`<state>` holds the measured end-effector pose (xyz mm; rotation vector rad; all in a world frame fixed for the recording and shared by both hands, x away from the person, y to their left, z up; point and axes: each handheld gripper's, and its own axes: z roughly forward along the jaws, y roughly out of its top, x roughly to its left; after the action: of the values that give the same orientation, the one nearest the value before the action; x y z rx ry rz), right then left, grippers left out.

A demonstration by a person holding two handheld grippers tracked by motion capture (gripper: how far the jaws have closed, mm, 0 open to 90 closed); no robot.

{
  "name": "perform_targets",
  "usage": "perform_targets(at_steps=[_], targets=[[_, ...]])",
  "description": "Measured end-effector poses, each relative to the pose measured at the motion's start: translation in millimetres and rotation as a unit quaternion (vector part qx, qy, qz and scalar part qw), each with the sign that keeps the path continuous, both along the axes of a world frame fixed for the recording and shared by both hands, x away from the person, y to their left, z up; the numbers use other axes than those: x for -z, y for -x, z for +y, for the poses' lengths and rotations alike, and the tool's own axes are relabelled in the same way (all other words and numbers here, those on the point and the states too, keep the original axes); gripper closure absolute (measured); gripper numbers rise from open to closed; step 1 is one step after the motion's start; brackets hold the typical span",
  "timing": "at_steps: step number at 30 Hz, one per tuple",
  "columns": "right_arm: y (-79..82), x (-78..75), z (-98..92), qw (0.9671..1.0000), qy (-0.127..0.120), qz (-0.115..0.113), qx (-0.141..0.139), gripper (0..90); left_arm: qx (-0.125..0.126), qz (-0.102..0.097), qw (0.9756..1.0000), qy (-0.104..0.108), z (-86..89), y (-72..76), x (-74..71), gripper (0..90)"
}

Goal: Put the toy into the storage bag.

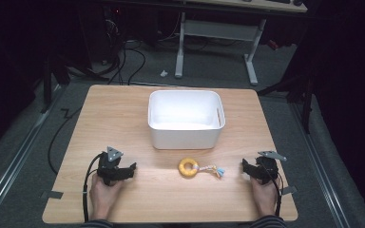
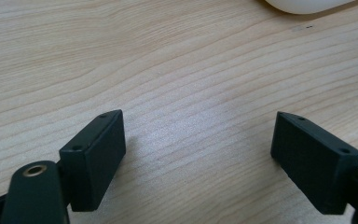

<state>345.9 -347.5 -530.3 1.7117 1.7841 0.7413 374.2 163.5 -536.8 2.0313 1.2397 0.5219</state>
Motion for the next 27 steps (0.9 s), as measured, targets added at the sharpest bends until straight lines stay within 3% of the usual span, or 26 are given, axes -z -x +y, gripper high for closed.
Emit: perform_targets(at_steps=[16, 27], targets=[[0.3, 0.1, 0.6, 1.0000, -0.001, -0.001, -0.004, 25.8, 0.000, 0.000, 1.0000, 0.001, 0.1, 0.8, 0.0, 18.5], [2.1, -0.9, -2.3, 0.9995, 0.001, 0.007, -0.030, 24.9, -0.001, 0.000, 1.0000, 0.002, 0.6, 0.4, -0.1, 19.2]])
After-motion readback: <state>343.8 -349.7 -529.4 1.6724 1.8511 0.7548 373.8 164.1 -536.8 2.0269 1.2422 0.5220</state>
